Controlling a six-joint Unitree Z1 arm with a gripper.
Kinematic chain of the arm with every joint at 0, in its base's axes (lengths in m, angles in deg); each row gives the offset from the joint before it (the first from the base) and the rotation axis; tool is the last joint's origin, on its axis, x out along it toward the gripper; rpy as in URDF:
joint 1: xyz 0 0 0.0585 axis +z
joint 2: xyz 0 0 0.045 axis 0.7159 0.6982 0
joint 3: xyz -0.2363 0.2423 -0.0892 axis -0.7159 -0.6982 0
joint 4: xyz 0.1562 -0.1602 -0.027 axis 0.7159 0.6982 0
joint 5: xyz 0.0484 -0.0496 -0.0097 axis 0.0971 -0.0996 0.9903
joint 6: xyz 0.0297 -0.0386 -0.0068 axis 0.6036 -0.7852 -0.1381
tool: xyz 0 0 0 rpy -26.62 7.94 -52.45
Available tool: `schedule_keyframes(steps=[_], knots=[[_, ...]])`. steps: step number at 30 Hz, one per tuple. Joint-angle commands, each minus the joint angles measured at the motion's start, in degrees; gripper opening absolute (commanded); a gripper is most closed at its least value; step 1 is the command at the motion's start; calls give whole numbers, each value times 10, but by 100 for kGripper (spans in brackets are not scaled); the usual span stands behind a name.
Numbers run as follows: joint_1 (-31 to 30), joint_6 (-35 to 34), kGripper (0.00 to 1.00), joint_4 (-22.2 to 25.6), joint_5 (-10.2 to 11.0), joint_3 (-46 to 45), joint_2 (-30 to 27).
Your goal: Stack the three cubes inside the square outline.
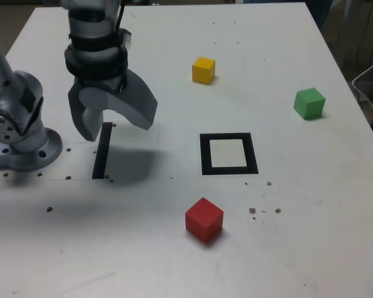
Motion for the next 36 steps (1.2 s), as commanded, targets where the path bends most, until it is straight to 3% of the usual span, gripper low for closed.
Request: schedule_keyframes(steps=[1,27,36], knots=[[-1,1,99,-1,1,-1,-1],[-1,-3,100,-10,10,25,-14],[-4,-25,100,-5,-24,75,8]])
